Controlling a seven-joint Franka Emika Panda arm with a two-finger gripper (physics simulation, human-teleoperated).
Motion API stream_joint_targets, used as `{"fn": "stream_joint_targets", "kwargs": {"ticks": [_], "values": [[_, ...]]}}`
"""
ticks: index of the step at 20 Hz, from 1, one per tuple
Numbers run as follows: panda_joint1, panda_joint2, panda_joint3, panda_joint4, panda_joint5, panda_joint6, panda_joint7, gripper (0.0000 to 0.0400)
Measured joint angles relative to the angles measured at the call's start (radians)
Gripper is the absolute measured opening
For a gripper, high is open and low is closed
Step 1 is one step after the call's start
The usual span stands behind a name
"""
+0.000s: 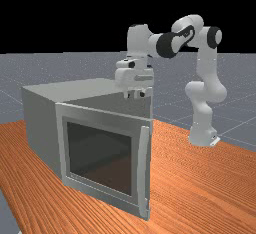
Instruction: Close the microwave
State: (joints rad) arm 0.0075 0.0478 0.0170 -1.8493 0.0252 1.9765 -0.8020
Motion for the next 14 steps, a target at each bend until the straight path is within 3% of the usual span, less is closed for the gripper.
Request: {"fn": "stream_joint_targets", "kwargs": {"ticks": [2,4,5,6,7,14], "values": [[-0.001,0.014,0.001,0.081,0.001,-0.098,-0.028,0.0400],[0.000,-0.005,0.000,0.090,-0.001,-0.097,0.000,0.0400],[-0.002,0.006,0.001,0.118,0.035,-0.130,-0.007,0.0400],[0.002,0.007,0.008,0.119,0.044,-0.128,0.008,0.0400],[0.015,0.010,0.019,0.125,-0.003,-0.129,0.103,0.0400],[0.072,0.029,0.062,0.148,-0.011,-0.132,0.162,0.0400]]}}
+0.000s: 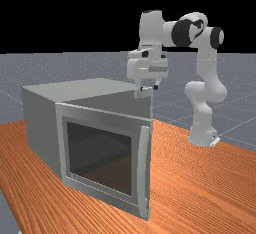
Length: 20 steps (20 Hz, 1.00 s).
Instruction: Close the microwave
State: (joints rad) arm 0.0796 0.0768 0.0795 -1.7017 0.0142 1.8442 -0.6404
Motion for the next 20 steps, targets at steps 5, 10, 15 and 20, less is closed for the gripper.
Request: {"fn": "stream_joint_targets", "kwargs": {"ticks": [5,10,15,20], "values": [[0.010,0.203,-0.006,0.290,-0.016,-0.078,0.024,0.0400],[0.010,0.377,-0.009,0.537,-0.028,-0.132,-0.008,0.0400],[0.043,0.489,-0.013,0.715,-0.037,-0.218,0.070,0.0400],[0.085,0.525,-0.003,0.774,-0.046,-0.241,0.104,0.0400]]}}
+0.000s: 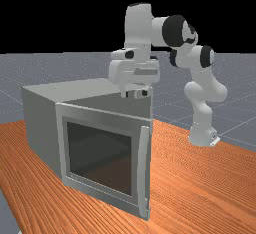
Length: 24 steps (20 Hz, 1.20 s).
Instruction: Close the microwave
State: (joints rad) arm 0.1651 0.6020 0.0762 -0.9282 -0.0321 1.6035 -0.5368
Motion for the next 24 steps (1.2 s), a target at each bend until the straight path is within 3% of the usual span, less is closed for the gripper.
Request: {"fn": "stream_joint_targets", "kwargs": {"ticks": [8,9,10,12,13,14,15,17,18,19,20,21,22,24], "values": [[0.072,0.100,0.004,0.169,-0.016,-0.068,0.088,0.0400],[0.049,0.076,0.035,0.113,0.043,-0.020,0.061,0.0400],[0.084,-0.033,-0.007,-0.120,-0.074,0.258,0.113,0.0400],[0.088,-0.039,-0.012,-0.141,-0.087,0.305,0.120,0.0400],[0.121,-0.062,-0.064,-0.215,-0.203,0.472,0.224,0.0400],[0.098,-0.069,-0.034,-0.220,-0.143,0.438,0.161,0.0400],[0.081,-0.064,-0.012,-0.184,-0.082,0.339,0.106,0.0400],[0.093,-0.105,-0.031,-0.260,-0.136,0.456,0.150,0.0400],[0.079,-0.077,-0.009,-0.175,-0.072,0.316,0.095,0.0400],[0.079,-0.081,-0.009,-0.176,-0.072,0.316,0.094,0.0400],[0.104,-0.135,-0.047,-0.297,-0.182,0.522,0.188,0.0400],[0.111,-0.145,-0.056,-0.305,-0.206,0.545,0.208,0.0400],[0.098,-0.147,-0.036,-0.283,-0.155,0.496,0.159,0.0400],[0.119,-0.132,-0.068,-0.273,-0.211,0.581,0.205,0.0400]]}}
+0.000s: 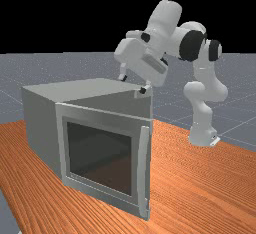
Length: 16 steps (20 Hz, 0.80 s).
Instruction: Close the microwave
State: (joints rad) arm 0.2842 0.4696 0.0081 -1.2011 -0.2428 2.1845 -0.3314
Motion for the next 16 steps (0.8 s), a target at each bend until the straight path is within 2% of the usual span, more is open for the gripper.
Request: {"fn": "stream_joint_targets", "kwargs": {"ticks": [1,2,6,7,8,10,14,15,16], "values": [[-0.066,0.132,0.093,0.289,0.224,-0.357,-0.148,0.0400],[-0.060,0.192,0.090,0.395,0.211,-0.403,-0.146,0.0400],[-0.029,0.243,0.056,0.500,0.151,-0.475,-0.128,0.0400],[-0.029,0.278,0.056,0.553,0.149,-0.477,-0.146,0.0400],[-0.033,0.240,0.059,0.483,0.153,-0.467,-0.142,0.0400],[-0.033,0.257,0.061,0.511,0.156,-0.489,-0.144,0.0400],[-0.041,0.188,0.062,0.322,0.156,-0.368,-0.137,0.0400],[-0.041,0.223,0.065,0.374,0.164,-0.411,-0.140,0.0400],[-0.030,0.177,0.047,0.264,0.125,-0.332,-0.128,0.0400]]}}
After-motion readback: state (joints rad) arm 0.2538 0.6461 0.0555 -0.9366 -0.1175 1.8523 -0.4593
